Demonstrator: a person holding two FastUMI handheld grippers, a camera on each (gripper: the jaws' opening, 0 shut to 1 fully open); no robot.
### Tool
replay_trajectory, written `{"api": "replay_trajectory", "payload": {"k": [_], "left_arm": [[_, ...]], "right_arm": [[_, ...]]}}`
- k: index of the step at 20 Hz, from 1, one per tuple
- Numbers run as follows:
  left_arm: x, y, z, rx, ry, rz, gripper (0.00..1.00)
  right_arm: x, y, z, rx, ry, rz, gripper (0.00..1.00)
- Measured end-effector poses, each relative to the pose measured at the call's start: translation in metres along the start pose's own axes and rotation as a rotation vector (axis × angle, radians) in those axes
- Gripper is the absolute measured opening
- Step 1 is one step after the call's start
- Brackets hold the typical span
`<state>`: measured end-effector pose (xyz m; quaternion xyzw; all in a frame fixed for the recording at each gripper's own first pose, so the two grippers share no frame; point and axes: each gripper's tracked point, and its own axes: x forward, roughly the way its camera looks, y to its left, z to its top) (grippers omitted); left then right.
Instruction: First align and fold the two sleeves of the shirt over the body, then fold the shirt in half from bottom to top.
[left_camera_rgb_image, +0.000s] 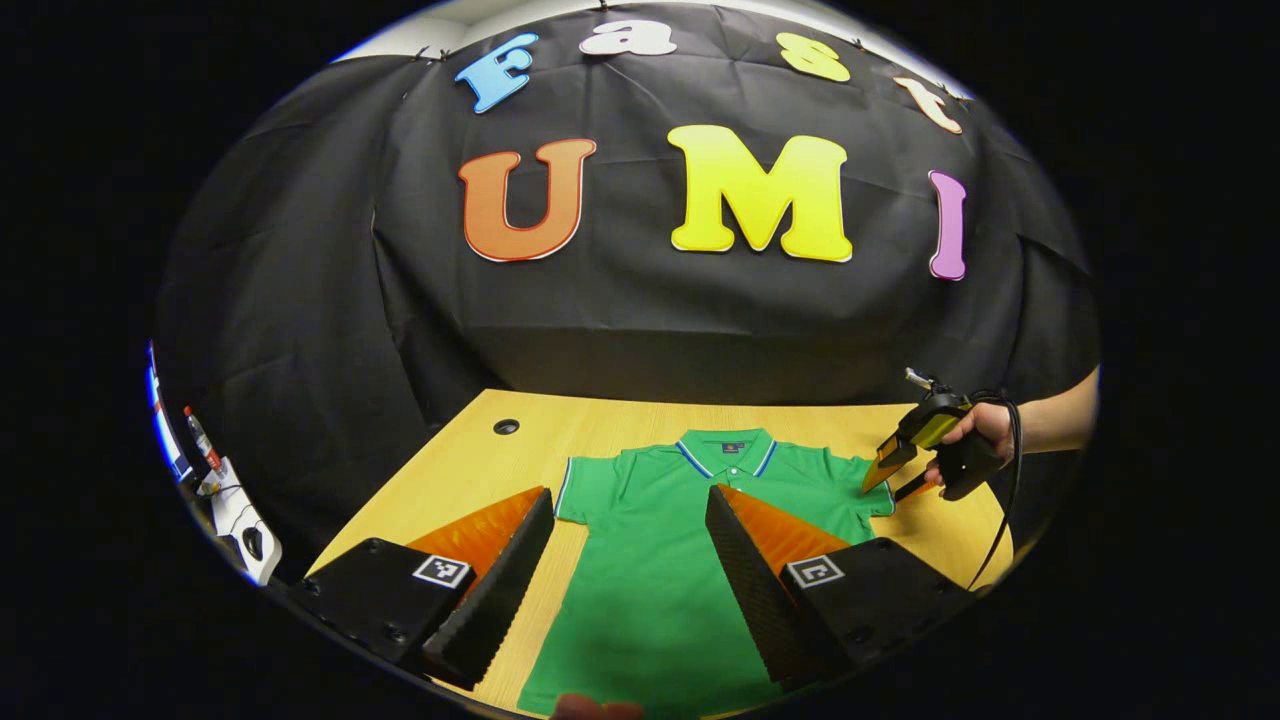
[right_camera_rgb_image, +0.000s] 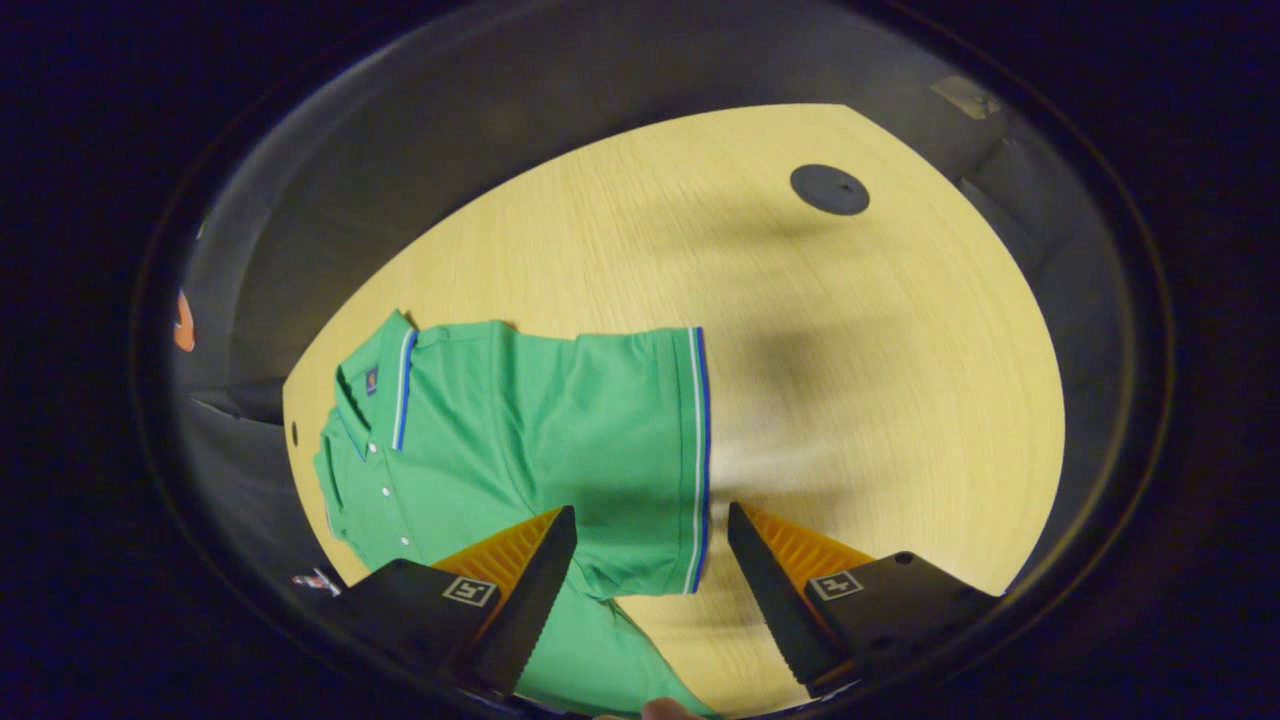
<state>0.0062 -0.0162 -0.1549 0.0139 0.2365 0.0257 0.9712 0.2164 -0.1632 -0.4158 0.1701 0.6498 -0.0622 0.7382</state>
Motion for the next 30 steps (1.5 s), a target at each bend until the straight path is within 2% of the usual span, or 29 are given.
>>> {"api": "replay_trajectory", "payload": {"k": [1,2,3,5,6,7,8,9,11,12,13,14,16,19,22,26,27,30], "left_arm": [[0.0,0.002,0.001,0.002,-0.002,0.004,0.99],[0.001,0.003,0.0,0.001,-0.002,0.007,0.99],[0.001,0.004,-0.001,-0.001,-0.002,0.012,0.99],[0.002,0.009,-0.002,-0.009,-0.001,0.021,0.99],[0.002,0.011,-0.001,-0.014,-0.001,0.025,0.98],[0.002,0.013,-0.002,-0.021,-0.002,0.031,0.99],[0.001,0.016,-0.003,-0.027,-0.003,0.038,0.99],[0.002,0.018,-0.003,-0.035,-0.003,0.044,0.99],[0.0,0.025,-0.007,-0.048,0.0,0.055,0.99],[0.0,0.029,-0.009,-0.055,0.004,0.062,0.99],[0.0,0.031,-0.011,-0.063,0.01,0.067,0.99],[-0.001,0.035,-0.014,-0.069,0.013,0.073,0.99],[-0.003,0.041,-0.015,-0.072,0.021,0.083,0.99],[-0.006,0.043,-0.014,-0.07,0.017,0.081,0.99],[-0.005,0.043,-0.013,-0.067,0.012,0.074,0.99],[-0.009,0.049,-0.01,-0.063,-0.004,0.082,0.99],[-0.01,0.051,-0.011,-0.07,-0.003,0.083,0.99],[-0.018,0.066,-0.021,-0.096,0.015,0.098,0.99]], "right_arm": [[0.001,0.002,0.0,-0.016,0.007,-0.013,0.94],[0.0,0.001,-0.003,-0.033,0.015,-0.045,0.95],[0.002,-0.002,-0.006,-0.048,0.03,-0.091,0.88],[0.003,-0.006,-0.017,-0.047,0.079,-0.181,0.86],[0.004,-0.009,-0.021,-0.041,0.086,-0.216,0.7],[0.003,-0.008,-0.02,-0.027,0.09,-0.218,0.65],[0.003,-0.008,-0.02,-0.019,0.091,-0.217,0.56],[0.004,-0.009,-0.019,-0.01,0.083,-0.211,0.56],[0.002,-0.006,-0.017,0.036,0.088,-0.182,0.12],[0.002,-0.007,-0.018,0.036,0.089,-0.172,0.18],[0.003,-0.006,-0.018,0.038,0.082,-0.16,0.18],[0.003,-0.003,-0.02,0.044,0.092,-0.146,0.0],[-0.003,0.004,-0.019,0.047,0.089,-0.112,0.02],[-0.022,0.011,-0.006,0.018,0.009,-0.107,0.02],[-0.041,0.027,-0.008,-0.027,-0.026,-0.091,0.02],[-0.059,0.059,-0.007,-0.058,-0.082,-0.064,0.02],[-0.061,0.07,-0.009,-0.065,-0.084,-0.051,0.0],[-0.058,0.107,-0.017,-0.092,-0.08,-0.023,0.02]]}}
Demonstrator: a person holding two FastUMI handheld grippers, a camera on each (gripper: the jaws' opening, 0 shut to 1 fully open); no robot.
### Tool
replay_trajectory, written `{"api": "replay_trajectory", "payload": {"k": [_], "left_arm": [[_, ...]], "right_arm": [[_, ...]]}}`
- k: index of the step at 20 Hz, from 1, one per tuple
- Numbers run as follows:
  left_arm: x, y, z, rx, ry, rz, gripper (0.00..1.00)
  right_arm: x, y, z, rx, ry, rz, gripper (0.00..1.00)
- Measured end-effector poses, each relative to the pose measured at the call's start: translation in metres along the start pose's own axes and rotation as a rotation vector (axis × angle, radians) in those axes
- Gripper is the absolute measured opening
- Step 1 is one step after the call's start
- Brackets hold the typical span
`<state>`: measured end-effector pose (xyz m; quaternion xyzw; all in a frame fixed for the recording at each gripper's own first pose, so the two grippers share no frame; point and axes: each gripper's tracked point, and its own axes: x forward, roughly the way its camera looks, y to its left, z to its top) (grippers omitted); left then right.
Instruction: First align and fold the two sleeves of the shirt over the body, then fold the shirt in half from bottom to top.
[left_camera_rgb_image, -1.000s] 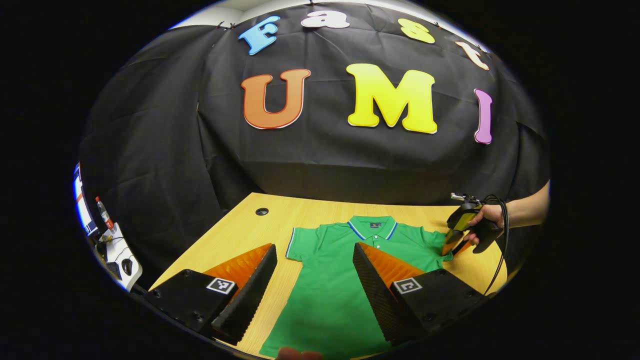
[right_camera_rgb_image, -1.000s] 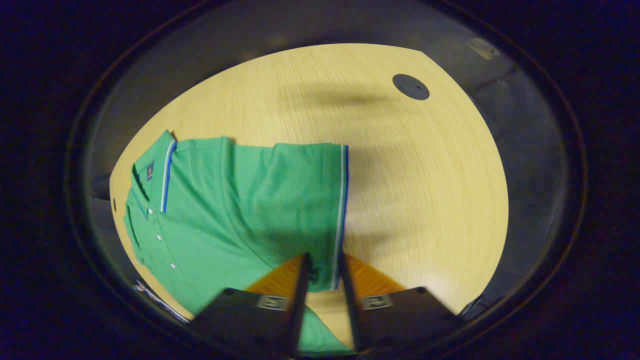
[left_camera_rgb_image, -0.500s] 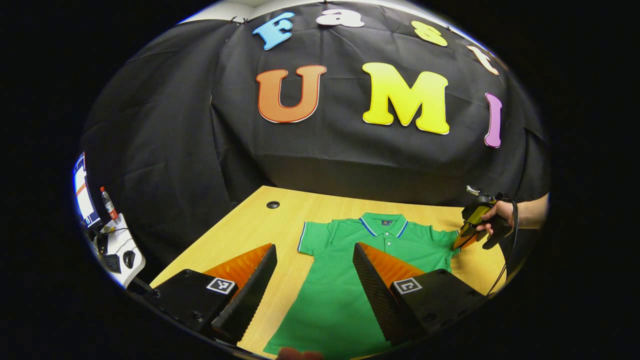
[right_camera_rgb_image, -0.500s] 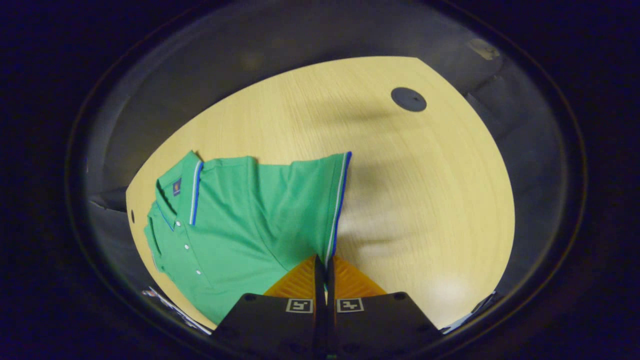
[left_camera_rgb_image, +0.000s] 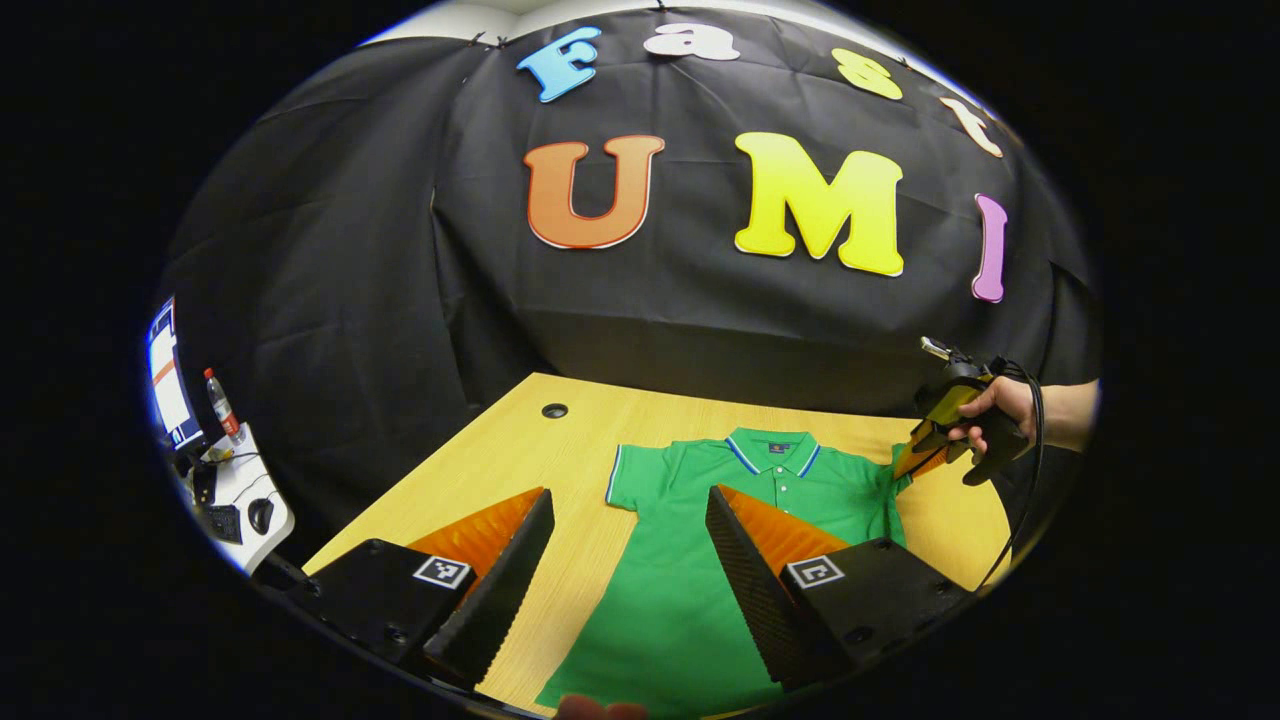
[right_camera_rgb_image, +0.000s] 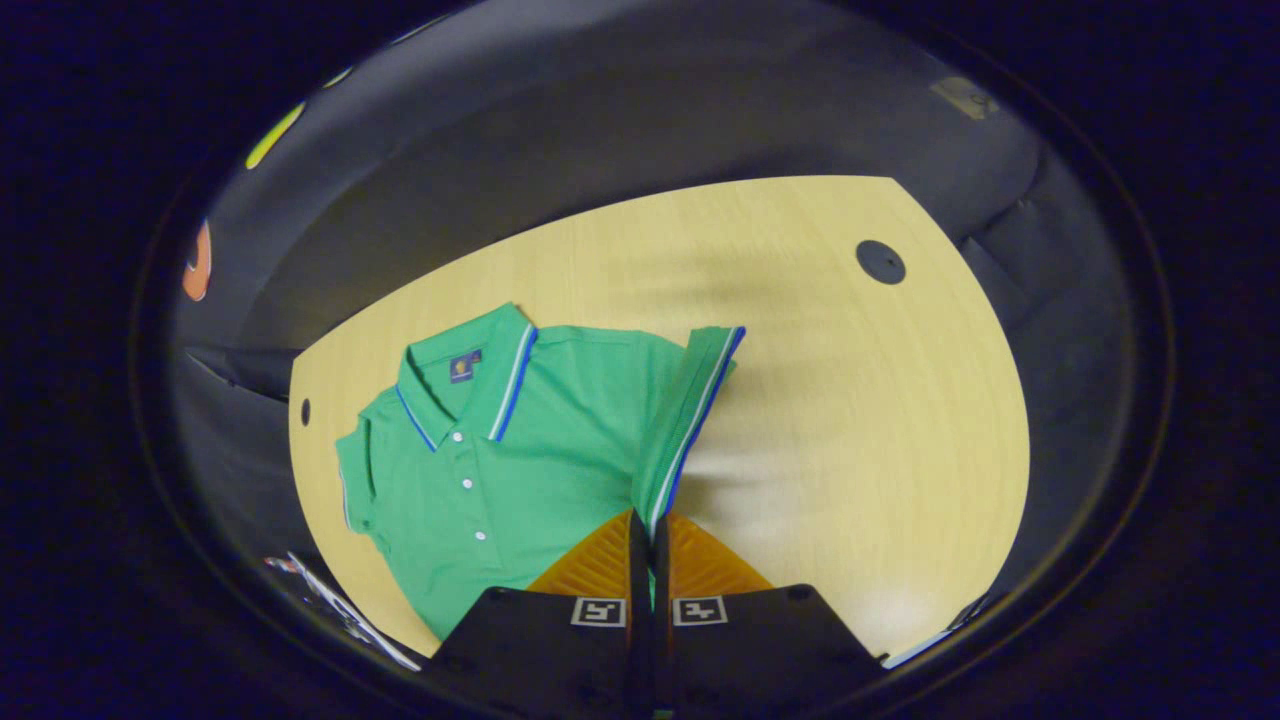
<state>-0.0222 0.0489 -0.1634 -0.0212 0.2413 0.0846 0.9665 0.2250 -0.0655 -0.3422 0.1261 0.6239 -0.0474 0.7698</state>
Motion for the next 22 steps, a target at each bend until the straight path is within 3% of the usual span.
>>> {"api": "replay_trajectory", "payload": {"k": [10,11,13,14,15,16,19,20,22], "left_arm": [[-0.034,0.076,-0.024,-0.043,0.051,0.14,0.99],[-0.035,0.079,-0.025,-0.045,0.058,0.14,0.99],[-0.035,0.085,-0.024,-0.041,0.057,0.148,0.99],[-0.037,0.086,-0.02,-0.037,0.052,0.143,0.99],[-0.035,0.085,-0.017,-0.034,0.044,0.132,0.99],[-0.033,0.083,-0.015,-0.029,0.04,0.119,0.99],[-0.023,0.072,-0.01,-0.016,0.041,0.046,0.99],[-0.02,0.067,-0.009,-0.019,0.043,0.01,0.98],[-0.009,0.053,-0.01,-0.025,0.065,-0.065,0.98]], "right_arm": [[0.049,0.107,-0.04,-0.07,0.121,0.081,0.0],[0.048,0.115,-0.041,-0.068,0.122,0.099,0.1],[0.042,0.13,-0.041,-0.058,0.098,0.148,0.15],[0.038,0.129,-0.042,-0.056,0.084,0.143,0.26],[0.032,0.132,-0.041,-0.042,0.068,0.162,0.27],[0.025,0.135,-0.041,-0.02,0.052,0.186,0.34],[0.007,0.12,-0.053,0.0,0.036,0.185,0.64],[-0.001,0.113,-0.06,-0.018,0.031,0.174,0.82],[-0.021,0.096,-0.071,-0.062,-0.011,0.153,0.88]]}}
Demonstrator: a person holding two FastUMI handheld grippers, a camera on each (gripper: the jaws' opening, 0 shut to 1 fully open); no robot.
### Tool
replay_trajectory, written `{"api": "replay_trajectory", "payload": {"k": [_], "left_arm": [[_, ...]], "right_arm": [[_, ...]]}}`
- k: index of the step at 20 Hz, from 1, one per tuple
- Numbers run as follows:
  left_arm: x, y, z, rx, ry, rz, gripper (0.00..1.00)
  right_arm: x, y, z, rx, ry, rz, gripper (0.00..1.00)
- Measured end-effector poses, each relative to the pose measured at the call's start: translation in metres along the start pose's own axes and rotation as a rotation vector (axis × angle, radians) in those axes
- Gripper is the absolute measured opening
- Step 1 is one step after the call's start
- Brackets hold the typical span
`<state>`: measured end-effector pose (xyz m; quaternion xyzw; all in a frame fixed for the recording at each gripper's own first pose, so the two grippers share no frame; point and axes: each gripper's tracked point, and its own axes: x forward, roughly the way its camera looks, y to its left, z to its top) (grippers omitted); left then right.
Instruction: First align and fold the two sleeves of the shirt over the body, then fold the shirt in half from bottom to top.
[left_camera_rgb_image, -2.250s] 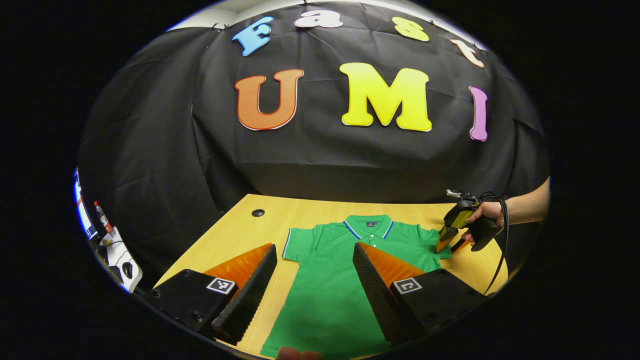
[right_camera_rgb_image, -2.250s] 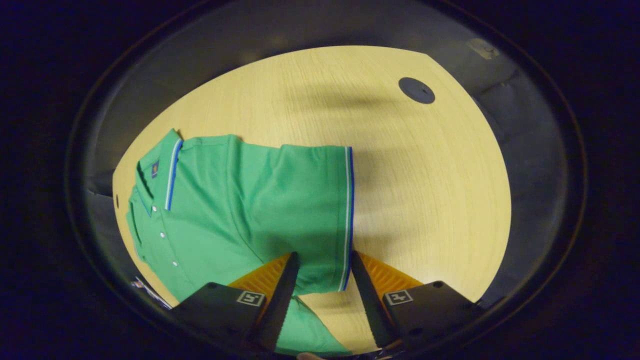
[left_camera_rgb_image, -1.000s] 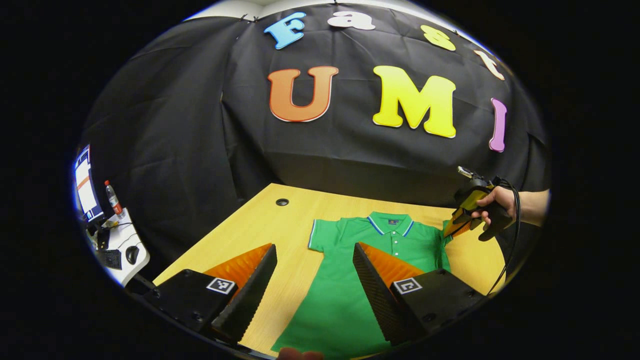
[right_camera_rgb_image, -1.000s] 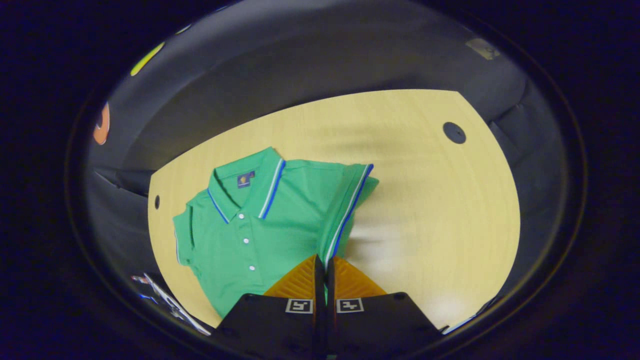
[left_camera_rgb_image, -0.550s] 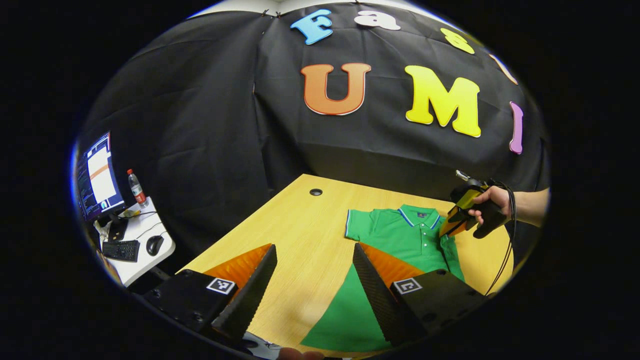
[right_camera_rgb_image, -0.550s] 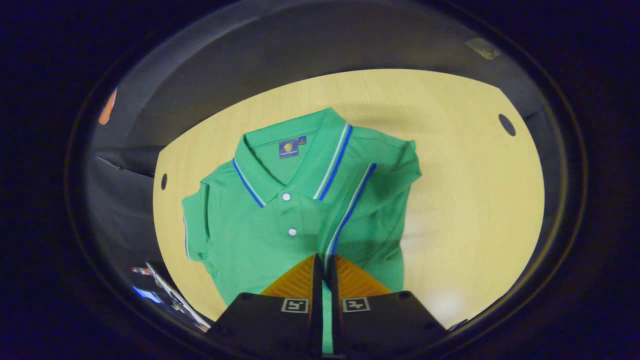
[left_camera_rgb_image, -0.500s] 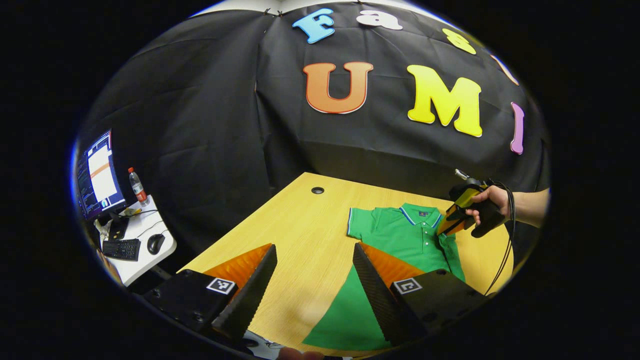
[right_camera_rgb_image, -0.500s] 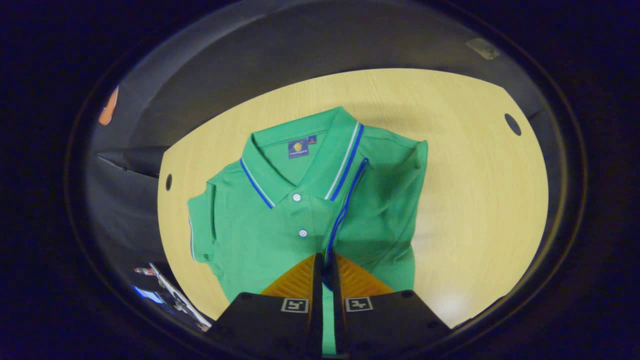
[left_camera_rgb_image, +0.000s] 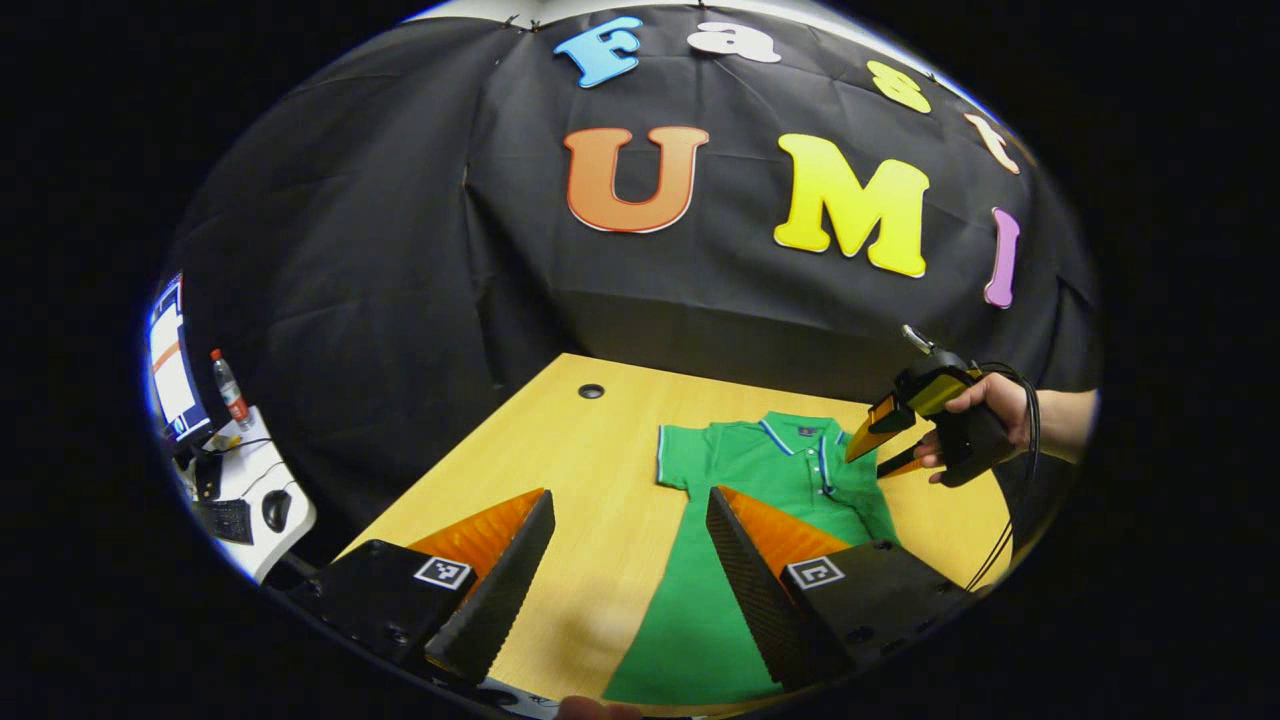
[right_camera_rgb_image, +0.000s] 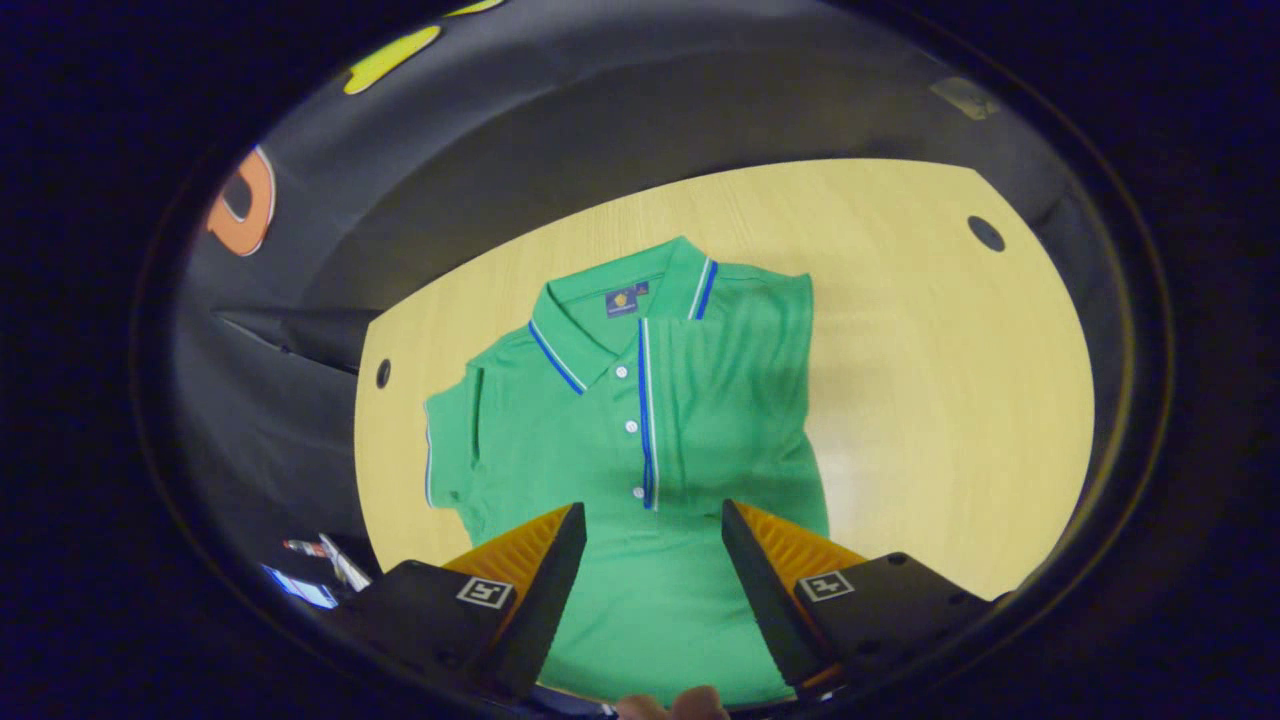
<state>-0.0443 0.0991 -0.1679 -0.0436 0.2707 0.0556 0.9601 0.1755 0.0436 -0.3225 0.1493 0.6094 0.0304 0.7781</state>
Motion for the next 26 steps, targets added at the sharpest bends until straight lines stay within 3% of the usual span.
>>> {"api": "replay_trajectory", "payload": {"k": [1,2,3,4,5,9,11,15,18,26], "left_arm": [[0.008,-0.005,-0.003,-0.002,0.02,-0.039,0.99],[0.015,-0.011,-0.009,-0.014,0.052,-0.079,0.98],[0.021,-0.014,-0.013,-0.034,0.077,-0.106,0.99],[0.027,-0.015,-0.017,-0.061,0.095,-0.126,0.99],[0.034,-0.015,-0.02,-0.087,0.11,-0.142,0.99],[0.076,-0.031,-0.033,-0.183,0.236,-0.27,0.98],[0.107,-0.025,-0.041,-0.223,0.308,-0.289,0.99],[0.173,-0.012,-0.042,-0.237,0.429,-0.266,0.99],[0.214,-0.026,-0.045,-0.266,0.529,-0.311,0.99],[0.285,-0.02,-0.074,-0.227,0.85,-0.266,0.96]], "right_arm": [[-0.012,-0.008,-0.005,-0.038,-0.03,-0.015,0.77],[-0.026,-0.016,-0.011,-0.083,-0.068,-0.031,0.77],[-0.042,-0.023,-0.017,-0.13,-0.117,-0.045,0.87],[-0.057,-0.029,-0.022,-0.176,-0.172,-0.048,0.77],[-0.073,-0.036,-0.027,-0.224,-0.222,-0.056,0.88],[-0.137,-0.062,-0.061,-0.364,-0.385,-0.074,0.88],[-0.163,-0.079,-0.08,-0.389,-0.436,-0.08,0.88],[-0.184,-0.124,-0.125,-0.358,-0.449,-0.133,0.88],[-0.184,-0.15,-0.16,-0.309,-0.385,-0.14,0.88],[-0.184,-0.188,-0.181,-0.178,-0.348,-0.157,0.88]]}}
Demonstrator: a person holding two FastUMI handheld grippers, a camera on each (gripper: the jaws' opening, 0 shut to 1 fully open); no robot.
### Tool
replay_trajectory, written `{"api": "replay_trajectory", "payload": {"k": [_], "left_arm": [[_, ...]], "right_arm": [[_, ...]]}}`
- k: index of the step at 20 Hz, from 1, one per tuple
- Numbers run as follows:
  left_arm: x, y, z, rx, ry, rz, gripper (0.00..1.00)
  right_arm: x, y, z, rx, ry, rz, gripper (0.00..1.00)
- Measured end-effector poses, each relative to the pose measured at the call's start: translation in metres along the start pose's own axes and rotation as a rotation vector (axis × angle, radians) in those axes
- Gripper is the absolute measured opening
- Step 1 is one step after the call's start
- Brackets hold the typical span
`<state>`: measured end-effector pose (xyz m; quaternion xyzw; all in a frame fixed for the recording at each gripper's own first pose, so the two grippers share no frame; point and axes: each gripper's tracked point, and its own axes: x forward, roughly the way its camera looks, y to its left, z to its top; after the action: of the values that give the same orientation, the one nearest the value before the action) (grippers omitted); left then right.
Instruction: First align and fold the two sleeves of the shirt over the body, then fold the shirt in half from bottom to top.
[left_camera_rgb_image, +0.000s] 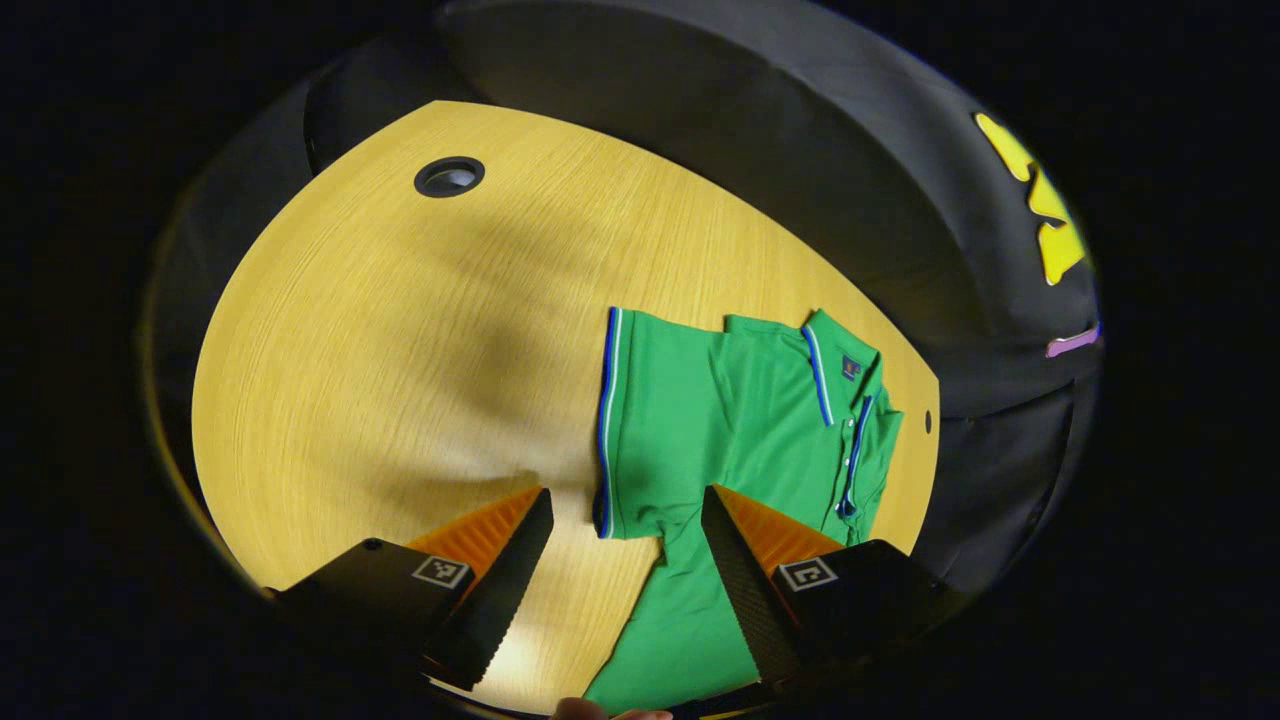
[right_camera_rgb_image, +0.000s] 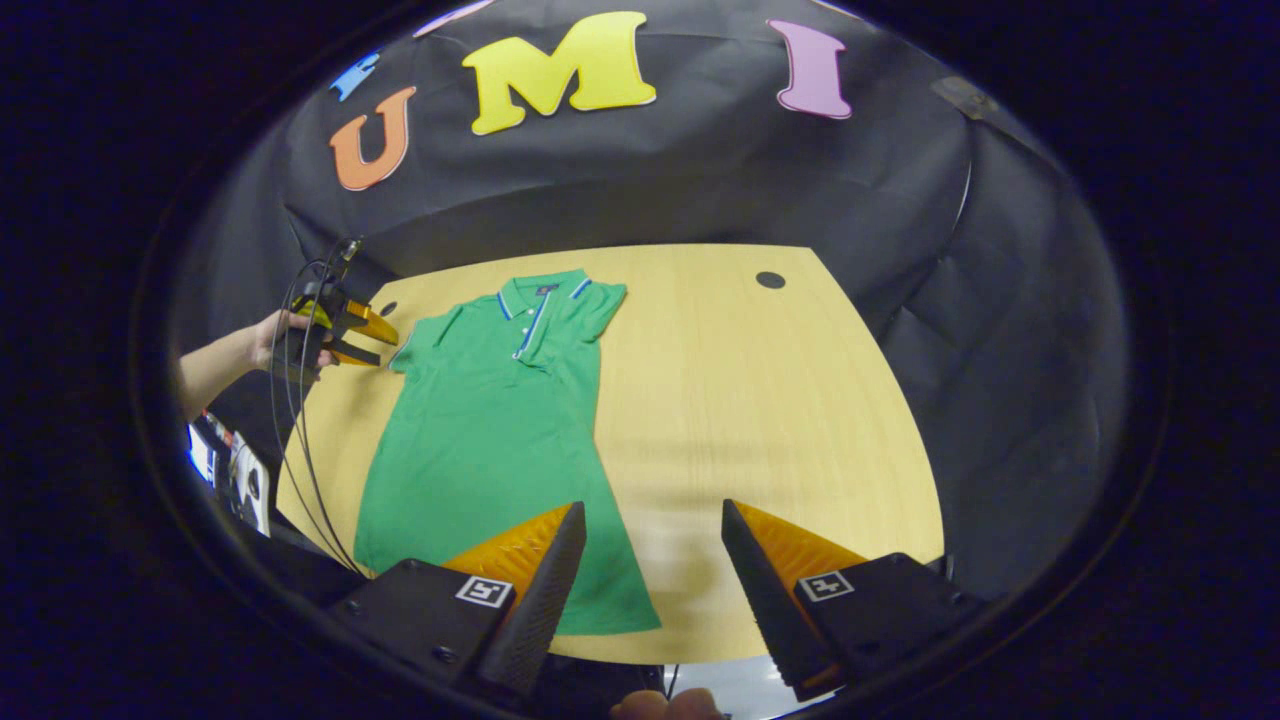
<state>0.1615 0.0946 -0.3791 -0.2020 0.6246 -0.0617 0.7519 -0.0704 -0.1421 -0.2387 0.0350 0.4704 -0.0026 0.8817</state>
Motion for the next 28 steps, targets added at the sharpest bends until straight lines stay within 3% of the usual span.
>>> {"api": "replay_trajectory", "payload": {"k": [5,6,7,8,9,10,11,12,13,14,15,16,20,28], "left_arm": [[0.025,-0.001,-0.003,0.036,0.097,0.044,0.93],[0.026,-0.002,-0.005,0.043,0.11,0.057,0.92],[0.028,-0.004,-0.004,0.059,0.11,0.056,0.91],[0.03,-0.009,-0.006,0.063,0.122,0.046,1.0],[0.028,-0.009,-0.011,0.073,0.146,0.056,0.89],[0.028,-0.008,-0.011,0.095,0.152,0.074,0.86],[0.031,-0.009,-0.011,0.109,0.158,0.086,0.84],[0.034,-0.01,-0.014,0.113,0.172,0.094,0.88],[0.034,-0.005,-0.015,0.122,0.182,0.123,0.74],[0.034,0.0,-0.013,0.128,0.175,0.153,0.56],[0.034,0.008,-0.01,0.112,0.168,0.187,0.53],[0.033,0.007,-0.008,0.1,0.165,0.182,0.18],[0.019,-0.003,0.0,0.117,0.112,0.164,0.05],[-0.012,-0.079,0.024,0.322,-0.011,0.114,0.03]], "right_arm": [[0.005,-0.017,-0.012,0.087,0.033,-0.016,0.88],[0.007,-0.021,-0.013,0.101,0.036,-0.019,0.77],[0.009,-0.023,-0.013,0.112,0.039,-0.023,0.77],[0.011,-0.025,-0.013,0.122,0.039,-0.024,0.88],[0.011,-0.027,-0.014,0.131,0.042,-0.025,0.88],[0.013,-0.028,-0.015,0.138,0.048,-0.023,0.88],[0.014,-0.029,-0.015,0.146,0.051,-0.021,0.77],[0.015,-0.029,-0.016,0.153,0.052,-0.014,0.77],[0.015,-0.03,-0.018,0.157,0.056,-0.011,0.88],[0.016,-0.031,-0.018,0.159,0.058,-0.01,0.88],[0.016,-0.032,-0.018,0.161,0.059,-0.006,0.88],[0.017,-0.032,-0.019,0.157,0.061,-0.006,0.88],[0.014,-0.036,-0.021,0.127,0.047,-0.009,0.88],[0.006,-0.03,-0.022,0.139,0.018,0.012,0.88]]}}
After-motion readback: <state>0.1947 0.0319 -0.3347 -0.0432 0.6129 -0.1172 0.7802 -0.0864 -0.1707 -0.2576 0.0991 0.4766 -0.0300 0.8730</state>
